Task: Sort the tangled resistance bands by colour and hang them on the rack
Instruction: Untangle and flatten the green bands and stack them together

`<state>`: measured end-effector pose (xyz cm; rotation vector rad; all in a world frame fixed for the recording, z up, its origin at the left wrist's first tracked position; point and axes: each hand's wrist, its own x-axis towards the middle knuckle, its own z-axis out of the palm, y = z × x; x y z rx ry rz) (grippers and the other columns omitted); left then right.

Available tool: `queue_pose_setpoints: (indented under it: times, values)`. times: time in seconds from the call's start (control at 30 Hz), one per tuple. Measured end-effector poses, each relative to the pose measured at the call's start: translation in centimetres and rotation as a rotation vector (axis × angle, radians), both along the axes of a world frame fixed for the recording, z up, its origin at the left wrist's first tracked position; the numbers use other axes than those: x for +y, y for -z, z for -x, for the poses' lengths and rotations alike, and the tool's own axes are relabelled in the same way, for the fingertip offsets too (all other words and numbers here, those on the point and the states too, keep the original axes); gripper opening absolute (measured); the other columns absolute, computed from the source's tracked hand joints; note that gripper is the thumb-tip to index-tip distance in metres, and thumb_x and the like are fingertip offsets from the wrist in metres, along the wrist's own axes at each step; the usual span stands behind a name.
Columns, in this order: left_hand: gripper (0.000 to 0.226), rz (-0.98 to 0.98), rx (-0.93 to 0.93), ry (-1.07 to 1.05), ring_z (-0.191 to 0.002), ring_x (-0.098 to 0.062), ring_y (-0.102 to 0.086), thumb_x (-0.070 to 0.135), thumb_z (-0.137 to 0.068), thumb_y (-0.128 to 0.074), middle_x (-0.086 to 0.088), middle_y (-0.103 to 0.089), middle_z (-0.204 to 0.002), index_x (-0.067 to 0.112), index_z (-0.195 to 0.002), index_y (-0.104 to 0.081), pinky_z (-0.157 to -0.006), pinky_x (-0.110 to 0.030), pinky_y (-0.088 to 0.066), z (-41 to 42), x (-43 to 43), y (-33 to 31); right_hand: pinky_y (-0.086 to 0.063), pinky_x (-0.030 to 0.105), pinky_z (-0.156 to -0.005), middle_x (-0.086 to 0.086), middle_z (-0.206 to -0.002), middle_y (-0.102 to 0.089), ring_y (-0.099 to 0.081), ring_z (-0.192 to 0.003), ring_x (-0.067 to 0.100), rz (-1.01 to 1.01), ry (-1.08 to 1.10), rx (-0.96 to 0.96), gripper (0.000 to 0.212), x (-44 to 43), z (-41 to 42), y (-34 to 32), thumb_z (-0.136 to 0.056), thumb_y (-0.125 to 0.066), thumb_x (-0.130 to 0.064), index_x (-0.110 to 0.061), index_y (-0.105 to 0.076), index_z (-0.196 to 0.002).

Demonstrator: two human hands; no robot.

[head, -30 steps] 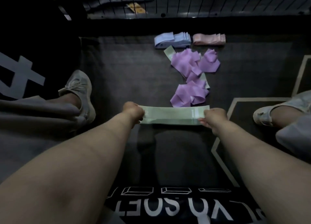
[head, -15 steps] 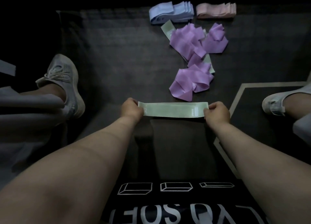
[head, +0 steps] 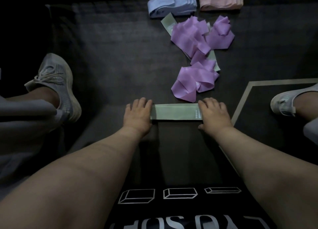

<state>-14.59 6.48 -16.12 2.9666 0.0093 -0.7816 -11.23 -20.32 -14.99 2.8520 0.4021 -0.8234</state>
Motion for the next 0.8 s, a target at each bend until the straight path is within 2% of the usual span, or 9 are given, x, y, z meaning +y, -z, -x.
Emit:
queue_pose_setpoints:
  times: [0.1, 0.2, 0.27, 0.33, 0.43, 0.67, 0.73, 0.8]
  values:
    - [0.082, -0.032, 0.016, 0.03, -0.137, -0.024, -0.035, 0.039, -0.08, -0.074, 0.0, -0.038, -0.146, 0.026, -0.148, -0.031, -0.115, -0.045, -0.027, -0.5, -0.3, 0.8, -0.026, 0.043, -0.113, 0.005, -0.149, -0.037, -0.033, -0.14, 0.026, 0.055, -0.051, 0.032, 0.092, 0.2, -0.7, 1.0, -0.077, -0.079, -0.036, -0.018, -0.028, -0.152]
    - [0.059, -0.058, 0.017, 0.031, -0.127, -0.025, -0.043, 0.032, -0.086, -0.067, -0.001, -0.045, -0.134, 0.028, -0.138, -0.04, -0.111, -0.044, -0.031, -1.0, -0.2, 1.5, -0.03, 0.044, -0.108, 0.004, -0.134, -0.047, -0.046, -0.126, 0.026, 0.03, -0.051, -0.025, 0.061, 0.0, -1.2, 1.8, -0.086, -0.066, -0.025, -0.022, -0.041, -0.142]
    - [0.046, -0.07, 0.01, 0.029, -0.123, -0.026, -0.047, 0.028, -0.089, -0.063, -0.002, -0.047, -0.129, 0.028, -0.131, -0.046, -0.107, -0.043, -0.033, -1.2, -0.1, 1.6, -0.033, 0.044, -0.104, 0.003, -0.126, -0.049, -0.051, -0.119, 0.026, 0.007, -0.04, -0.036, 0.048, -0.1, -1.6, 1.9, -0.087, -0.062, -0.025, -0.024, -0.048, -0.133]
    - [0.047, -0.074, 0.002, 0.049, -0.121, -0.026, -0.048, 0.029, -0.086, -0.067, -0.002, -0.047, -0.126, 0.027, -0.129, -0.047, -0.104, -0.042, -0.034, -1.1, 0.0, 1.6, -0.032, 0.045, -0.105, 0.004, -0.127, -0.048, -0.05, -0.12, 0.026, 0.012, -0.031, -0.006, 0.054, -0.1, -1.9, 1.6, -0.083, -0.066, -0.032, -0.024, -0.048, -0.133]
    - [0.056, -0.056, -0.022, 0.084, -0.121, -0.026, -0.047, 0.034, -0.081, -0.07, -0.002, -0.046, -0.127, 0.027, -0.131, -0.045, -0.106, -0.043, -0.034, -1.0, -0.3, 1.6, -0.03, 0.045, -0.108, 0.004, -0.134, -0.043, -0.045, -0.126, 0.025, 0.025, -0.081, 0.03, 0.077, 0.4, -1.7, 1.4, -0.076, -0.076, -0.045, -0.023, -0.039, -0.14]
    - [0.043, -0.078, -0.02, 0.153, -0.121, -0.029, -0.047, 0.019, -0.091, -0.056, -0.003, -0.046, -0.13, 0.025, -0.132, -0.043, -0.104, -0.045, -0.035, -1.5, -1.2, 1.4, -0.037, 0.047, -0.102, 0.005, -0.128, -0.046, -0.048, -0.122, 0.026, 0.06, -0.085, 0.056, 0.052, 1.6, -1.7, 1.6, -0.089, -0.066, -0.025, -0.02, -0.043, -0.135]
    - [0.047, -0.076, 0.007, 0.142, -0.122, -0.028, -0.046, 0.022, -0.089, -0.06, -0.002, -0.045, -0.13, 0.026, -0.133, -0.042, -0.102, -0.045, -0.036, -1.5, -1.1, 1.4, -0.036, 0.047, -0.105, 0.005, -0.131, -0.044, -0.047, -0.124, 0.026, 0.043, -0.073, 0.07, 0.056, 1.6, -2.0, 1.5, -0.089, -0.067, -0.028, -0.019, -0.041, -0.138]
    - [0.063, -0.033, 0.046, 0.064, -0.126, -0.027, -0.043, 0.036, -0.083, -0.068, -0.002, -0.043, -0.135, 0.026, -0.137, -0.038, -0.105, -0.046, -0.035, -1.2, -0.9, 1.4, -0.031, 0.047, -0.111, 0.007, -0.139, -0.039, -0.041, -0.131, 0.027, 0.011, -0.034, 0.1, 0.077, 1.1, -1.8, 1.5, -0.083, -0.073, -0.041, -0.017, -0.035, -0.145]
